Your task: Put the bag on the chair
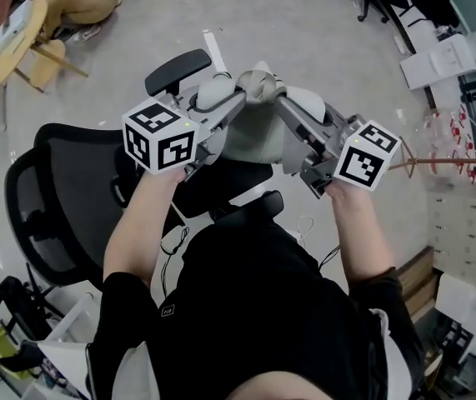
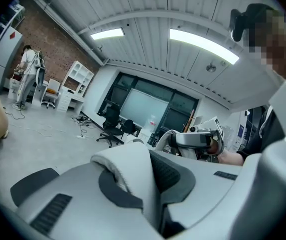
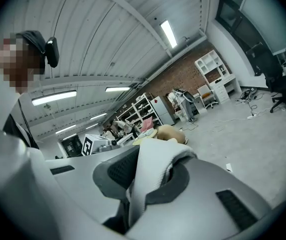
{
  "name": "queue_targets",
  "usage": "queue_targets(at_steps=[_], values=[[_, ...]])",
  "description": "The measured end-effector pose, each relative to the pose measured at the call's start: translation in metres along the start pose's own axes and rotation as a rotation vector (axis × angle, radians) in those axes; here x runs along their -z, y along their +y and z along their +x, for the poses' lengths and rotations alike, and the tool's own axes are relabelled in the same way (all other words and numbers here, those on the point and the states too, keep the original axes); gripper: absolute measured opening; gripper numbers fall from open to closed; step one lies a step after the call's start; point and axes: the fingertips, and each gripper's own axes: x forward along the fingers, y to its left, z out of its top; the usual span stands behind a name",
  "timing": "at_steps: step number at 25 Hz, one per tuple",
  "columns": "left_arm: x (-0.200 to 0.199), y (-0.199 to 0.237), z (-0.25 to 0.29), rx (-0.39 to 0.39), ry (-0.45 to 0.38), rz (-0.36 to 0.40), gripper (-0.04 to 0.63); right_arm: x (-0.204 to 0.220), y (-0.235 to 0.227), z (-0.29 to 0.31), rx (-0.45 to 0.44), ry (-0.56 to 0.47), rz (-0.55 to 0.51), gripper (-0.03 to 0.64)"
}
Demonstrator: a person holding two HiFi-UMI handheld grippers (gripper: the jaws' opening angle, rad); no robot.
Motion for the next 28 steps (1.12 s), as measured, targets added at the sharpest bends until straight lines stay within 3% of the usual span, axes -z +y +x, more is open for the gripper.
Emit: queue_targets(at_steps=[3,7,10,14,16,19,21,24,28], values=[[0.019,0.003,-0.019,-0.044,0.005,-0.018,0.042,0.028,0.017,0.009,-0.033,0.05,-0.009,0.048],[0.082,0.014,-0.066,-0.175,-0.006,-0.125,0.043,0.109,0.046,0.022,-0.063,0.2,0.018,0.048],[0.118,0.006,-0.105,-0.248,-0.038,-0.17,0.043,0.152,0.082,0.026,-0.158,0.252,0.064,0.048],[0.154,-0.011,-0.139,-0.246,-0.017,-0.206,0.052,0.184,0.112,0.032,-0.251,0.289,0.137,0.049],[0.173,-0.018,-0.15,-0.236,0.018,-0.236,0.068,0.194,0.114,0.033,-0.256,0.276,0.224,0.052],[0.19,-0.017,-0.162,-0.282,0.034,-0.251,0.1,0.21,0.114,0.028,-0.262,0.285,0.326,0.067],[0.2,-0.017,-0.169,-0.313,0.027,-0.256,0.117,0.232,0.115,0.022,-0.256,0.348,0.324,0.075],[0.213,-0.018,-0.178,-0.333,0.024,-0.27,0.124,0.255,0.107,0.015,-0.219,0.423,0.304,0.136],[0.241,-0.021,-0.175,-0.382,0.132,-0.22,0.195,0.263,0.088,-0.003,-0.174,0.456,0.297,0.185]])
